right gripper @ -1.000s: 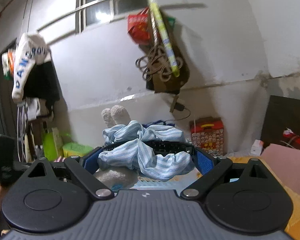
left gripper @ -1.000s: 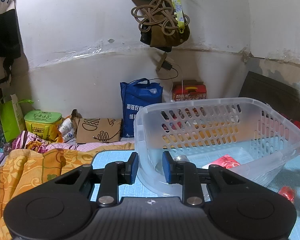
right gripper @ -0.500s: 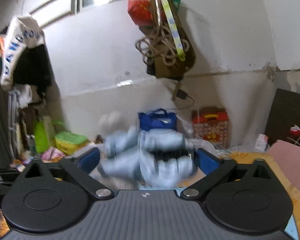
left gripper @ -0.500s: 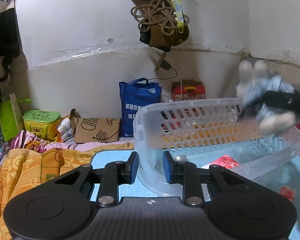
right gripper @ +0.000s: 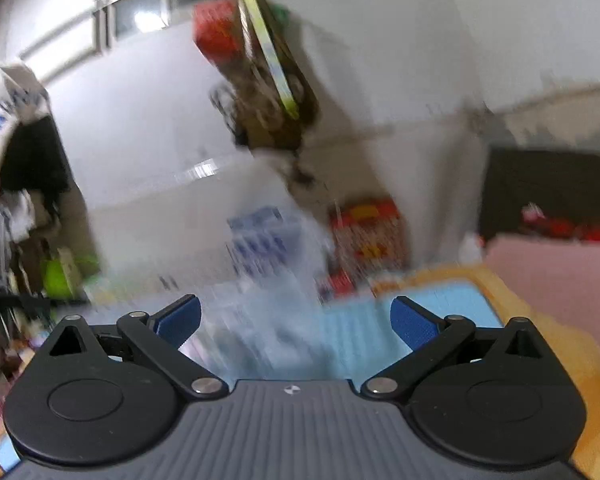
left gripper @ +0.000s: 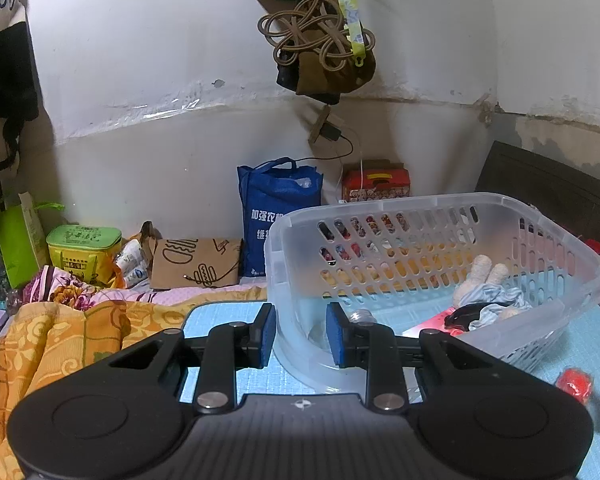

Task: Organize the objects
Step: 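Grasp the red wrapped ball toy with the right gripper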

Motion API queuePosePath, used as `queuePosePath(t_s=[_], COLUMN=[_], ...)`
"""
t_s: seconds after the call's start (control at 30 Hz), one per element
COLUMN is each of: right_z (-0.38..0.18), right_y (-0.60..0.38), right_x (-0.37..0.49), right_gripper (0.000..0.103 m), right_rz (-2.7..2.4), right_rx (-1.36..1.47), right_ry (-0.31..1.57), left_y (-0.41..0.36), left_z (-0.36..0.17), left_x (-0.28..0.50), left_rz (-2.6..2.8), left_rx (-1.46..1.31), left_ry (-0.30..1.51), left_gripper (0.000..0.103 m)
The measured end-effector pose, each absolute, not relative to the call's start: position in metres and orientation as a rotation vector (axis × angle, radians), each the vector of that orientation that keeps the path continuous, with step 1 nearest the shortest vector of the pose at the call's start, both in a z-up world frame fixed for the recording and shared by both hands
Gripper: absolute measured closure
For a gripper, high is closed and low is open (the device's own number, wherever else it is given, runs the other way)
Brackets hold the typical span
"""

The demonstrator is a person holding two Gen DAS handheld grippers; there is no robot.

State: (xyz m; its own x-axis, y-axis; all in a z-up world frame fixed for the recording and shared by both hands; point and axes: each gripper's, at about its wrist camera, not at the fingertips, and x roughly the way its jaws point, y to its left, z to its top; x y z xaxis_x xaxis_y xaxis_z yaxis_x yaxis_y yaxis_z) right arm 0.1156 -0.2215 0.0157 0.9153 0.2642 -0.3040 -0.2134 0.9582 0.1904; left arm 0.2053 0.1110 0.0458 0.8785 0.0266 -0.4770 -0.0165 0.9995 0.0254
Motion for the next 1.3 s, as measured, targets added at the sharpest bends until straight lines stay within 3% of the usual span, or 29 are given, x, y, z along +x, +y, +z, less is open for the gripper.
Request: queuePosePath(t_s=[0.17,0.47,0.53,0.67,0.77,0.83,0.9,1.3], right_z=[-0.025,-0.031,-0.031,-0.032,-0.031,-0.033,-0.032,-0.027], right_y=[-0.217,-0.202,-0.203,-0.203,-0.200,-0.198,-0.197,-0.202], right_x=[0.130,0.130,0.133,0.134,0.136,0.138,0.140,0.124], right_gripper=[0.000,0.001,0.009,0.013,0.028,0.046,0.053,0.055], right_rz=[0.238,0.280,0.286,0.296,0.301,0.302,0.307,0.280], right_rx=[0.126,0.033,0.041,0.036,0.020,0.008,0.001,0.004], right_ry=[0.491,0.534,0.548,0.555,0.557,0.564,0.557,0.414], left_y=[0.110,0.108,0.108,0.108,0.108,0.108,0.107,0.107], left_z=[0.046,0.047,0.047,0.046,0.046,0.046,0.046,0.045], left_x=[0.205,0.205,0.205,0.206,0.206,0.206,0.206,0.206], left_rz=[0.027,0.031,0.030,0.032,0.032,0.034,0.036,0.035], left_rx=[0.025,0.036,0.035,0.039,0.041,0.042,0.047,0.047], left_ry=[0.496,0.494,0.494,0.494,0.494,0.493,0.493,0.491], left_gripper=[0.071,0.071,0.071,0.071,0.071,0.071,0.071,0.071])
